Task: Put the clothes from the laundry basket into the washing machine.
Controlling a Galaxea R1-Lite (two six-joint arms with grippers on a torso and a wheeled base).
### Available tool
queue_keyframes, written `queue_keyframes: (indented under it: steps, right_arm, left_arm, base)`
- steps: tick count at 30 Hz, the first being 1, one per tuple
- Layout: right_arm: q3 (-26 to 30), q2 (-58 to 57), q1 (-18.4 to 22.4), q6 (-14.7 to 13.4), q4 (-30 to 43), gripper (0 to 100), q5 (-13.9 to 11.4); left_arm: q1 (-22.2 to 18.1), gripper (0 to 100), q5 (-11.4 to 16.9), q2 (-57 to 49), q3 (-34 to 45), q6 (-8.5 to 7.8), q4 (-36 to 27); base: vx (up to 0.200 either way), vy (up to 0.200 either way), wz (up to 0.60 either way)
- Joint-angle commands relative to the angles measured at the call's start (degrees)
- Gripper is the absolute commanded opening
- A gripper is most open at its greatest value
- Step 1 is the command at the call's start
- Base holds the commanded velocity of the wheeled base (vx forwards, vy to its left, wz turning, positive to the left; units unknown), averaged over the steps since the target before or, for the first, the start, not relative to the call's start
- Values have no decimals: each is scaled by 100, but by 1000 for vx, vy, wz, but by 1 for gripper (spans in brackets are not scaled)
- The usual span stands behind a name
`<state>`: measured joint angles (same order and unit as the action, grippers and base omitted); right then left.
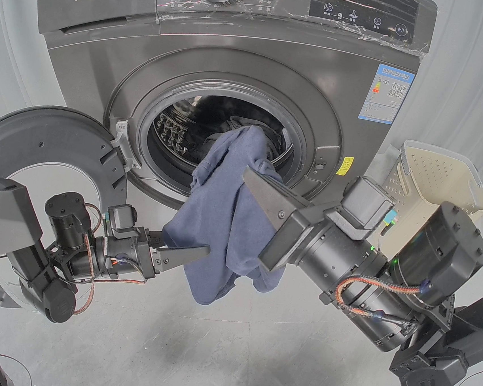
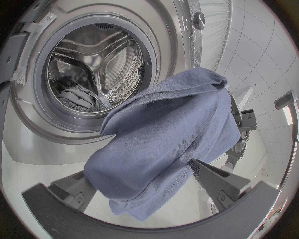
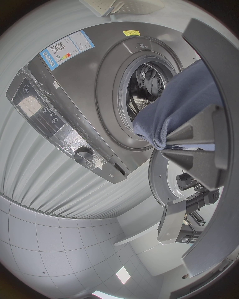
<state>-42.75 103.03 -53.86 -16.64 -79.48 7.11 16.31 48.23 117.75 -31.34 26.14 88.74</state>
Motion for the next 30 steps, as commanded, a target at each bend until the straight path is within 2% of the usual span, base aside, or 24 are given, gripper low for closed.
queue_keyframes:
  steps: [1, 3, 4, 10, 22, 30]
  right_arm:
    - [4, 6, -11, -6, -6, 0, 1]
    - [4, 6, -11, -6, -6, 0, 1]
    - [4, 6, -11, -6, -6, 0, 1]
    - [39, 6, 42, -6, -6, 0, 1]
    - [65, 85, 315, 3, 12, 0, -8]
    - [39, 173, 315, 3, 64, 0, -8]
  left_arm:
    - [100, 100, -24, 29, -100, 111, 3]
    - [118, 100, -24, -6, -91, 155, 3]
    - [136, 0, -24, -15, -83, 155, 3]
    - [83, 0, -33, -182, -12, 137, 12]
    - [153, 0, 3, -2221, 1570, 102, 3]
    - [197, 0, 11, -3267, 2115, 111, -5]
  base:
    - [0, 0, 0]
    - [0, 0, 0]
    - [0, 0, 0]
    - [0, 0, 0]
    - [0, 0, 0]
    - [0, 0, 0]
